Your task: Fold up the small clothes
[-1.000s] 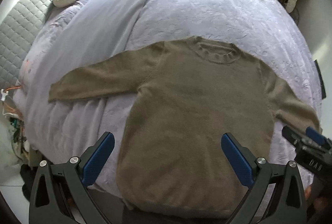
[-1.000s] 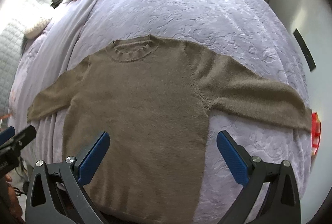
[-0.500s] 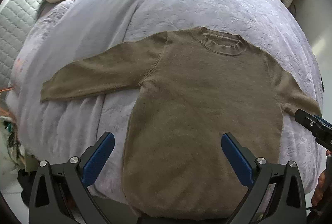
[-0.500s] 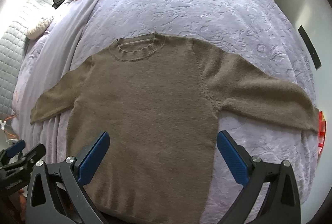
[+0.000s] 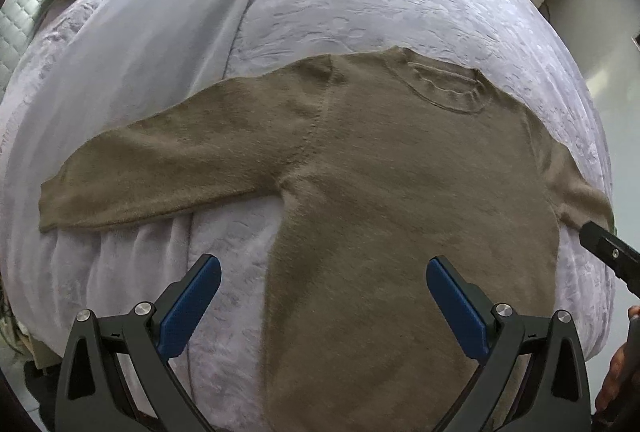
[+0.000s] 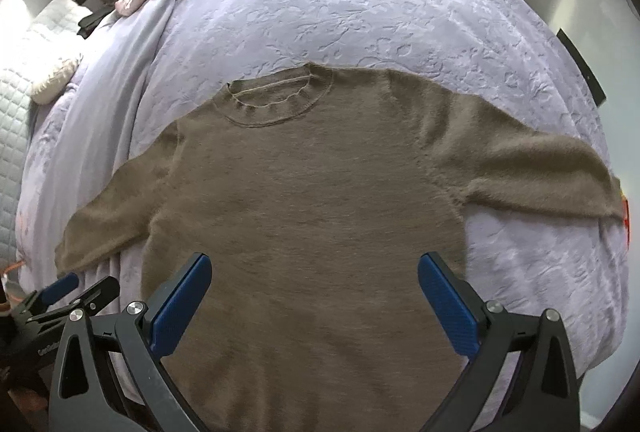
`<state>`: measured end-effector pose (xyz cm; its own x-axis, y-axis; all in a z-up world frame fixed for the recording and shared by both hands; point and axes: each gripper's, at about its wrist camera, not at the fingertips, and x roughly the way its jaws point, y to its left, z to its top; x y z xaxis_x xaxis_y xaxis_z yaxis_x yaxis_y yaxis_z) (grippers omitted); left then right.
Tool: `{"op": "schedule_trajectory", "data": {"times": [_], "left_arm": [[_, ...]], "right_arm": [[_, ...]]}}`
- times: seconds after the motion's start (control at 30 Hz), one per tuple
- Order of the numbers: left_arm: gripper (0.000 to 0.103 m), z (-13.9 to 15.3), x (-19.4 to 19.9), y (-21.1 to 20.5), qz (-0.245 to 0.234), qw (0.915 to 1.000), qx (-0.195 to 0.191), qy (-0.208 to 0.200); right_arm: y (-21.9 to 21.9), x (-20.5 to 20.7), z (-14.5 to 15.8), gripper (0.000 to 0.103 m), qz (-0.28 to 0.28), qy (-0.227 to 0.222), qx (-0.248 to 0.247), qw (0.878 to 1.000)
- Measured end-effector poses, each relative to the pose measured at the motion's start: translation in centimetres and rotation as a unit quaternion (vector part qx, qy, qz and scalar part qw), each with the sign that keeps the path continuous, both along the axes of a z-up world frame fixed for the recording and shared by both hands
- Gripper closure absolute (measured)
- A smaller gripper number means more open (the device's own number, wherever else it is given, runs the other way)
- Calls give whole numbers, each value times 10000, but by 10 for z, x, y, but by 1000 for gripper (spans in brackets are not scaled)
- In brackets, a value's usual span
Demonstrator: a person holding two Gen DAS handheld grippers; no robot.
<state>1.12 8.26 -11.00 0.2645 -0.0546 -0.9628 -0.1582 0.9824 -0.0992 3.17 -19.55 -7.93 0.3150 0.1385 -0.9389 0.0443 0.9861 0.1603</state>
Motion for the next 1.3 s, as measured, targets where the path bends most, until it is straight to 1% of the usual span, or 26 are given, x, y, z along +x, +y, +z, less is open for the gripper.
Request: {"op": "schedule_trajectory", "data": {"times": [0.07, 0.13, 0.17, 0.2, 0.23, 0.27, 0.3, 0.37, 0.43, 0.5, 0.57, 0.6, 0.63, 0.7, 0.73, 0.77, 0.8, 0.83, 0.87, 0.9, 0.93, 0.97, 1.03, 1.1, 1.2, 1.3], "left_arm": [[0, -6, 1, 13, 106, 9999, -110, -8], [0, -11, 0, 30, 292, 9991, -304, -103], [0, -14, 0, 41, 422, 9978, -478, -175], [0, -18, -1, 56, 617, 9951, -729, -247], [0, -23, -3, 74, 889, 9906, -985, -317], [0, -29, -5, 92, 1173, 9851, -1196, -395], [0, -37, -10, 120, 1579, 9755, -1443, -514], [0, -49, -21, 159, 2096, 9605, -1676, -738], [0, -65, -34, 202, 2571, 9449, -1788, -955], [0, -84, -45, 238, 2929, 9337, -1787, -1030], [0, -101, -51, 258, 3154, 9243, -1905, -993], [0, -112, -55, 267, 3296, 9173, -2018, -962], [0, -122, -58, 273, 3459, 9085, -2150, -939], [0, -133, -61, 278, 3675, 8953, -2315, -993], [1, -134, -61, 280, 3738, 8917, -2324, -1060], [3, -134, -60, 280, 3781, 8905, -2270, -1122], [22, -132, -58, 279, 3826, 8900, -2178, -1187], [36, -130, -56, 278, 3867, 8908, -2065, -1199], [73, -130, -54, 278, 3882, 8930, -1958, -1158], [95, -131, -52, 280, 3836, 8939, -1998, -1180], [95, -128, -51, 283, 3784, 8909, -2146, -1304], [95, -125, -52, 283, 3823, 8897, -2081, -1378], [95, -105, -50, 275, 3648, 9020, -1708, -1556], [95, -78, -39, 255, 3283, 9190, -1282, -1765], [95, -40, -16, 224, 2718, 9334, -1030, -2104], [95, -1, 18, 175, 2059, 9443, -896, -2405]], "right_arm": [[4, 0, -2, 0, -31, 7, -35, 10000], [11, 1, -3, 0, 3, 54, -128, 9999], [16, 2, -4, 0, 71, 116, -187, 9997], [18, 3, -5, 0, 109, 156, -215, 9996], [22, 4, -6, 0, 152, 217, -244, 9993], [27, 4, -7, 0, 197, 279, -242, 9991], [30, 4, -8, 0, 235, 316, -219, 9990], [43, 4, -10, 0, 366, 391, -201, 9984], [55, 3, -13, 0, 552, 441, -198, 9973], [67, 1, -16, 0, 757, 477, -210, 9958], [79, 0, -19, 0, 945, 541, -215, 9938], [87, -1, -21, 0, 1051, 586, -209, 9925], [91, -2, -22, 0, 1114, 613, -198, 9917], [101, -4, -25, 0, 1264, 668, -196, 9895], [105, -4, -26, 0, 1332, 687, -206, 9885], [110, -5, -28, 0, 1415, 710, -206, 9872], [114, -6, -29, 0, 1482, 725, -206, 9861], [117, -6, -29, 0, 1524, 728, -209, 9854], [119, -6, -30, 0, 1583, 728, -202, 9845], [120, -6, -30, 0, 1607, 735, -201, 9841], [120, -5, -30, 0, 1627, 734, -199, 9837], [119, -5, -30, 0, 1636, 735, -188, 9836], [116, -5, -29, 0, 1636, 733, -140, 9837], [110, -6, -27, 0, 1616, 684, -113, 9844], [96, -4, -26, 0, 1557, 641, -39, 9857], [78, -1, -26, 0, 1436, 626, 105, 9876]]}}
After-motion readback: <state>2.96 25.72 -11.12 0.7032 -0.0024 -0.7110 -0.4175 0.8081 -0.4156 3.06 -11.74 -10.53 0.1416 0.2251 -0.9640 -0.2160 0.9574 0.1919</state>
